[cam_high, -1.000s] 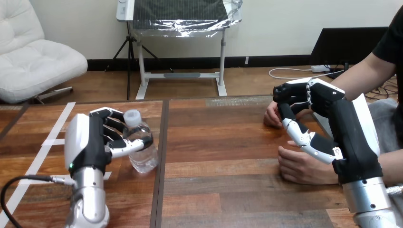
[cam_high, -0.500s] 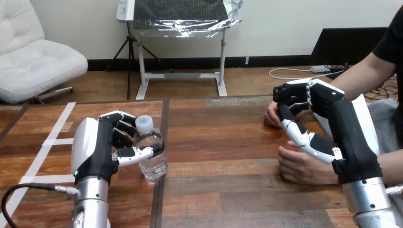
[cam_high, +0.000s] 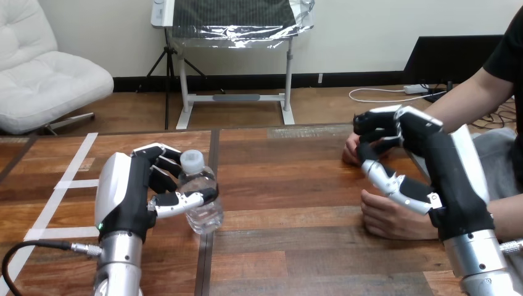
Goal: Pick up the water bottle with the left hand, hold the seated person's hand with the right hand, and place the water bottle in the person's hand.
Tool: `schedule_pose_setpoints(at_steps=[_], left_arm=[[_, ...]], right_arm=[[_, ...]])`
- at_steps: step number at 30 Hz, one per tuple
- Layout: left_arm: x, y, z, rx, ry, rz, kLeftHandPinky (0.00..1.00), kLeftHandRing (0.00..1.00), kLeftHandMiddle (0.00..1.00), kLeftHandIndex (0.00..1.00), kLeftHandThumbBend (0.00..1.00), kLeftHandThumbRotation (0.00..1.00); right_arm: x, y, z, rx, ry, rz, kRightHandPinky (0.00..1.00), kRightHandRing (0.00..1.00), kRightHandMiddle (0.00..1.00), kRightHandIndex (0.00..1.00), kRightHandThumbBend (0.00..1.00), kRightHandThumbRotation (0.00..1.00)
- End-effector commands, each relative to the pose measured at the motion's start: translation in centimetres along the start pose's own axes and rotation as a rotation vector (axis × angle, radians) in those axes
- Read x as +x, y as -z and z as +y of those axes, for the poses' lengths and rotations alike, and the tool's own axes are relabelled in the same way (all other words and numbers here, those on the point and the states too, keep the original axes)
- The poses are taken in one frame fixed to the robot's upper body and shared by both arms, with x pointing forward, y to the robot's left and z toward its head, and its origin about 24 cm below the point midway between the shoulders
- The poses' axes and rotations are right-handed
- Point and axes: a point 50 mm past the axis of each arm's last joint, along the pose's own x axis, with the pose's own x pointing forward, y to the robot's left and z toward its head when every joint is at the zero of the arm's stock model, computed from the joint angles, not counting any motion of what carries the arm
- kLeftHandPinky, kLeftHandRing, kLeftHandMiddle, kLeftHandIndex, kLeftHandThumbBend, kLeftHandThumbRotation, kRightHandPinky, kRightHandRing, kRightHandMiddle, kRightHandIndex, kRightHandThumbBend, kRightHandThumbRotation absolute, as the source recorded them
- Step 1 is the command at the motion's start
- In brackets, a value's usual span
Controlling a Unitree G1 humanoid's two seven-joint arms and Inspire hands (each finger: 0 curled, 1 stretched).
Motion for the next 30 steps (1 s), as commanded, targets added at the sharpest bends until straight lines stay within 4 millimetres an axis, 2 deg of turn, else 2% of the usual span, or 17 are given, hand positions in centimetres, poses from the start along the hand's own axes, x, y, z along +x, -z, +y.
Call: schedule_pose_setpoints(at_steps=[1,8,17,21,30], left_arm=[[1.4,-8.7,3.4,-0.118,-0.139,-0.428,0.39,0.39,0.44,0.48,0.63,0.0],[0.7,-9.2,3.6,-0.137,-0.147,-0.461,0.37,0.39,0.45,0.48,0.62,0.0],[-0.1,-10.0,4.0,-0.141,-0.167,-0.514,0.36,0.39,0.45,0.48,0.63,0.0],[-0.5,-10.2,4.4,-0.159,-0.187,-0.538,0.36,0.4,0.45,0.48,0.64,0.0],[-1.3,-10.7,5.3,-0.167,-0.217,-0.594,0.4,0.42,0.46,0.49,0.63,0.0]], right_arm=[[1.9,-2.4,-2.9,-0.206,-0.043,-0.073,0.61,0.72,0.77,0.73,0.6,0.04],[2.0,-2.5,-3.6,-0.308,-0.099,-0.035,0.67,0.79,0.83,0.8,0.68,0.09],[2.1,-2.4,-4.5,-0.4,-0.148,0.026,0.74,0.85,0.89,0.86,0.76,0.11],[2.3,-2.2,-5.0,-0.464,-0.175,0.071,0.77,0.88,0.91,0.89,0.79,0.1],[2.5,-1.4,-5.8,-0.617,-0.23,0.148,0.74,0.88,0.92,0.89,0.83,0.03]])
